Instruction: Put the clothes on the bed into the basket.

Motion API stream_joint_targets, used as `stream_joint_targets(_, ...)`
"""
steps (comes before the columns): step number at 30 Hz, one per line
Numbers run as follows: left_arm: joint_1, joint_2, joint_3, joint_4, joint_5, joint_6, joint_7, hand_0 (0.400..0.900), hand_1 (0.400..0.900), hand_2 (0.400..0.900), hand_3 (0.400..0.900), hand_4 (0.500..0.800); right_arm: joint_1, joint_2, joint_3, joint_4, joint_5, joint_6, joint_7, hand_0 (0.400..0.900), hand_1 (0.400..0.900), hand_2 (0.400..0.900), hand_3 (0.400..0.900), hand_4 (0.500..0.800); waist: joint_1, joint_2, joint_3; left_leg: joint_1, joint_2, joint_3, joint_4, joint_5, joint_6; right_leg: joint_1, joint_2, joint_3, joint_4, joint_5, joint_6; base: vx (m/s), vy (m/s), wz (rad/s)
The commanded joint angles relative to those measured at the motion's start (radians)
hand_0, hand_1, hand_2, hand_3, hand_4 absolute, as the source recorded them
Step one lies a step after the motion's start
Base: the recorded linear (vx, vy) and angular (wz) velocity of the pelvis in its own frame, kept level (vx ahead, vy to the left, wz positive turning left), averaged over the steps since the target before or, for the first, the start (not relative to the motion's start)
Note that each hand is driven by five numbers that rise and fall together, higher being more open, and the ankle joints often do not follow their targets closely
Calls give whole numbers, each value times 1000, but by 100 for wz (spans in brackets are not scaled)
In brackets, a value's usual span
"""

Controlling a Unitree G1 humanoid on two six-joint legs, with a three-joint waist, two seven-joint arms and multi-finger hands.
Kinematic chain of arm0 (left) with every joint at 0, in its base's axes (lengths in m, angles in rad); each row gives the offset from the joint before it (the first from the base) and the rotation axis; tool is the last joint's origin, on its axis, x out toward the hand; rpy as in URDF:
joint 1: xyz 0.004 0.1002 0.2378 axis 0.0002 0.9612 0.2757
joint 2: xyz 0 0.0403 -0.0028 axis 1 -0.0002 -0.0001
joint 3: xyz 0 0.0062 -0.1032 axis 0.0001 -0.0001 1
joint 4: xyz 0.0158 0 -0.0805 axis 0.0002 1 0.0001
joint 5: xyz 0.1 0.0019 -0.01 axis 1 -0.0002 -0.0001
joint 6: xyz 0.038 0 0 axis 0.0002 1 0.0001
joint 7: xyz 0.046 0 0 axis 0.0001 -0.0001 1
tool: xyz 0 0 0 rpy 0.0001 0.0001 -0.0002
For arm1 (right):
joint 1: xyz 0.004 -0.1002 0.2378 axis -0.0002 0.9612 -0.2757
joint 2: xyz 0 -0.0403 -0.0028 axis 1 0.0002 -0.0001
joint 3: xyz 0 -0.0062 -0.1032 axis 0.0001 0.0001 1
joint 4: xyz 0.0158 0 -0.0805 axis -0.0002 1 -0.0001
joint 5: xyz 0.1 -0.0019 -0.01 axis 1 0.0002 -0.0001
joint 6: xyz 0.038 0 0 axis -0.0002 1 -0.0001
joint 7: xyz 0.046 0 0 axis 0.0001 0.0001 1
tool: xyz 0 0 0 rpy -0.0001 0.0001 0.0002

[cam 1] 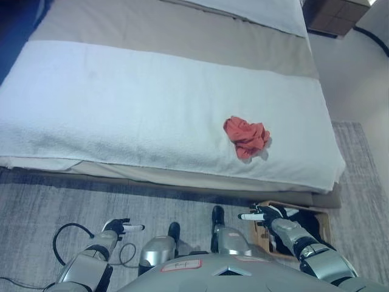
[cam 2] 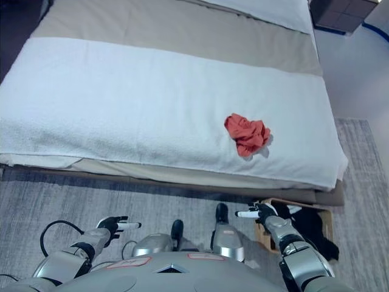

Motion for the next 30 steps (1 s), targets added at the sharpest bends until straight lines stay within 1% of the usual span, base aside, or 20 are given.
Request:
stream_joint_targets(1,-18,-1,8,10,1,-19,-14,900,900,900,900,800,-83,-211,-6,-134,-15,-18,-36,900,900,900,900,800,-29,46,-54,-57,79,7,59,-91,-68,-68,29,17,86,-85,9,177,-275,13)
stream_joint_targets(2,-18,-2,8,10,1,-19,-14,900,900,900,900,800,-83,-211,-7,-135,-15,-17,-36,900,900,900,900,800,-30,47,-54,-57,80,6,59,-91,-68,-68,29,16,86,-85,9,153,-267,18)
stream_joint_targets(3,-16,-10,1,-1,1,-22,-17,900,900,900,900,800,-96,-250,-18,-149,-23,-29,-50,900,900,900,900,800,-36,62,-58,-60,94,8,62,-89,-78,-64,37,12,88,-99,0,104,-210,15)
stream_joint_targets(4,-9,-24,-11,-14,6,-25,-25,900,900,900,900,800,-128,-327,-18,-216,-36,-35,-52,900,900,900,900,800,-47,81,-63,-68,107,12,65,-84,-89,-56,47,6,81,-112,-8,126,-264,19)
stream_joint_targets(6,-5,-43,-29,-20,8,-28,-25,900,900,900,900,800,-197,-396,-8,-246,-44,-42,-62,900,900,900,900,800,-51,99,-68,-71,121,19,61,-76,-100,-46,57,-1,65,-120,-13,89,-186,9)
stream_joint_targets(7,-2,-55,-40,-22,9,-28,-25,900,900,900,900,800,-225,-420,5,-258,-49,-47,-69,900,900,900,900,800,-53,109,-71,-70,124,21,58,-74,-103,-39,60,-1,57,-121,-16,53,-85,-1)
stream_joint_targets(8,-2,-55,-39,-22,9,-28,-24,900,900,900,900,800,-226,-421,6,-258,-49,-47,-69,900,900,900,900,800,-54,110,-71,-69,125,21,58,-74,-103,-38,60,-1,56,-121,-16,60,-90,-7)
stream_joint_targets(9,-3,-66,-57,-21,3,-29,-21,900,900,900,900,800,-321,-451,46,-243,-54,-54,-83,900,900,900,900,800,-51,123,-74,-69,129,27,52,-69,-106,-32,65,-2,46,-123,-19,51,-94,-8)
stream_joint_targets(10,-2,-70,-64,-20,2,-29,-19,900,900,900,900,800,-369,-458,70,-241,-57,-54,-88,900,900,900,900,800,-50,129,-75,-67,131,32,47,-65,-108,-28,65,-3,41,-122,-20,51,-94,-8)
stream_joint_targets(11,-3,-71,-63,-20,2,-29,-19,900,900,900,900,800,-371,-458,72,-240,-56,-55,-88,900,900,900,900,800,-50,130,-74,-66,132,32,47,-65,-108,-27,66,-2,41,-122,-20,47,-55,-12)
stream_joint_targets(12,5,-77,-73,-17,-4,-28,-15,900,900,900,900,800,-464,-466,117,-239,-61,-55,-92,900,900,900,900,800,-43,139,-77,-60,135,43,37,-62,-110,-20,66,-5,30,-120,-21,45,-39,-14)
stream_joint_targets(14,11,-84,-86,-13,-15,-27,-13,900,900,900,900,800,-562,-456,170,-209,-69,-56,-105,900,900,900,900,800,-36,143,-79,-56,138,54,34,-60,-111,-14,65,-8,21,-117,-20,42,-34,-13)
stream_joint_targets(15,10,-84,-85,-13,-15,-27,-13,900,900,900,900,800,-564,-455,171,-208,-69,-56,-105,900,900,900,900,800,-37,144,-78,-55,138,55,33,-60,-111,-13,65,-8,20,-117,-20,27,-27,-7)
stream_joint_targets(16,22,-92,-99,-5,-21,-27,-14,900,900,900,900,800,-647,-441,217,-156,-73,-56,-109,900,900,900,900,800,-29,145,-77,-54,139,60,28,-58,-111,-12,64,-9,14,-114,-21,28,-24,-5)
stream_joint_targets(21,30,-94,-115,-1,-46,-28,-14,900,900,900,900,800,-859,-406,306,11,-83,-43,-116,900,900,900,900,800,-5,152,-62,-62,134,63,15,-45,-111,-18,59,-13,8,-107,-20,-2,-13,0)
stream_joint_targets(24,27,-94,-127,-10,-63,-32,-11,900,900,900,900,800,-935,-391,338,64,-87,-38,-115,900,900,900,900,800,5,164,-48,-80,130,59,11,-34,-114,-32,53,-15,8,-103,-21,-28,-15,8)
stream_joint_targets(30,34,-88,-146,-28,-83,-38,-3,900,900,900,900,800,-1000,-373,357,122,-88,-33,-126,900,900,900,900,800,29,194,-15,-117,124,43,7,-11,-120,-55,45,-29,5,-100,-22,-22,-23,12)
